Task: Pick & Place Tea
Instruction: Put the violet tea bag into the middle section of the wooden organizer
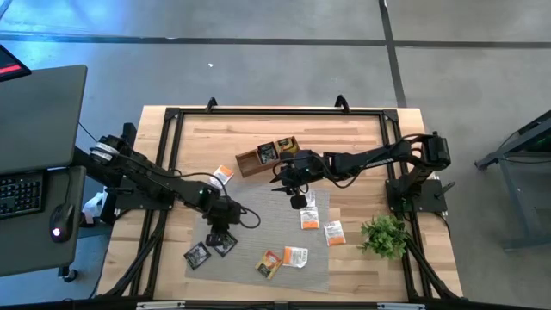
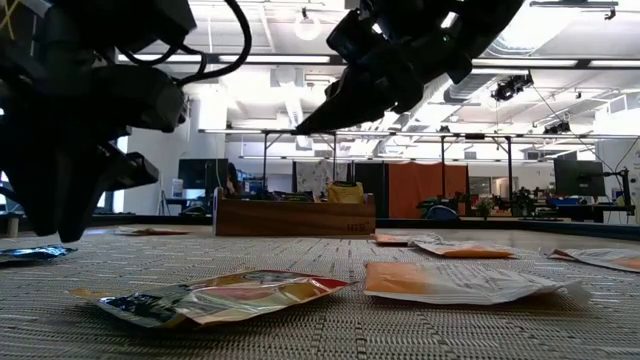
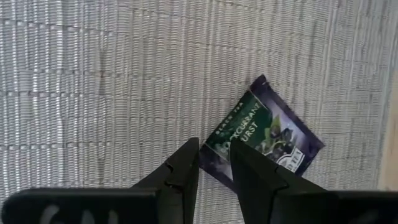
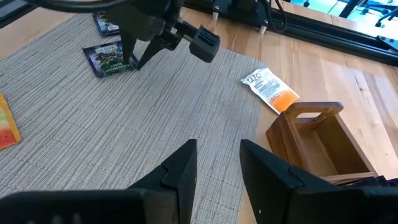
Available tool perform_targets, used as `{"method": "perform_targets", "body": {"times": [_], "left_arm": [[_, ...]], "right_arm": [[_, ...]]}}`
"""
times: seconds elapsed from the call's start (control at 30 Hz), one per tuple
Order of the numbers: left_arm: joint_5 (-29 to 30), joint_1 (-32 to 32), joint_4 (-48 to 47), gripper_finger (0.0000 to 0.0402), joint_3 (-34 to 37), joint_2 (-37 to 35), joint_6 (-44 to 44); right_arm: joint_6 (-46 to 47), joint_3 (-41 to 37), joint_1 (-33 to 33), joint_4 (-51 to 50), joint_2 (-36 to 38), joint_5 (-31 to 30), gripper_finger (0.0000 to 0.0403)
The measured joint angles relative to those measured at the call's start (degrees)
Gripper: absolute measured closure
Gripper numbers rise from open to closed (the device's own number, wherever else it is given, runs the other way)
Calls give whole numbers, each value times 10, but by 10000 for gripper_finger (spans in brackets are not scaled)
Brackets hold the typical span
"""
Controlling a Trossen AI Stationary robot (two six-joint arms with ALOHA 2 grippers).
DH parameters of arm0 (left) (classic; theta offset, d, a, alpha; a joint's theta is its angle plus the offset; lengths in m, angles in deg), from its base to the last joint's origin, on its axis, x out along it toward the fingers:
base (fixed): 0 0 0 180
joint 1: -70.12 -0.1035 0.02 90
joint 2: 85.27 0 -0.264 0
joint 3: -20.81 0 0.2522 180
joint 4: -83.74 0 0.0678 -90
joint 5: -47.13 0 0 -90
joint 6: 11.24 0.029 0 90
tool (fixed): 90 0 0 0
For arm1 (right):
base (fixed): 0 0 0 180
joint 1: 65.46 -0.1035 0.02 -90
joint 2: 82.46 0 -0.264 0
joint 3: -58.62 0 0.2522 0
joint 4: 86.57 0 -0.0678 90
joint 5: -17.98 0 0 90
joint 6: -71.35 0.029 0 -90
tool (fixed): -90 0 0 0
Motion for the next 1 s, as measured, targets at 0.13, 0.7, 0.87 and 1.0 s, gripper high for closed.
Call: {"method": "perform_targets", "body": {"times": [0.13, 0.7, 0.87, 1.0], "left_arm": [[17, 0, -1, 308, 0, 1, 36], [24, 0, 2, 195, -7, -3, 79], [22, 0, -6, 203, -9, 21, 99], [15, 0, -6, 210, -10, 33, 105]], "right_arm": [[0, 0, 0, 1, 0, 0, 284], [-2, 0, 0, 5, 0, 0, 284], [-2, 0, 0, 4, 0, 0, 284], [-2, 0, 0, 4, 0, 0, 284]]}}
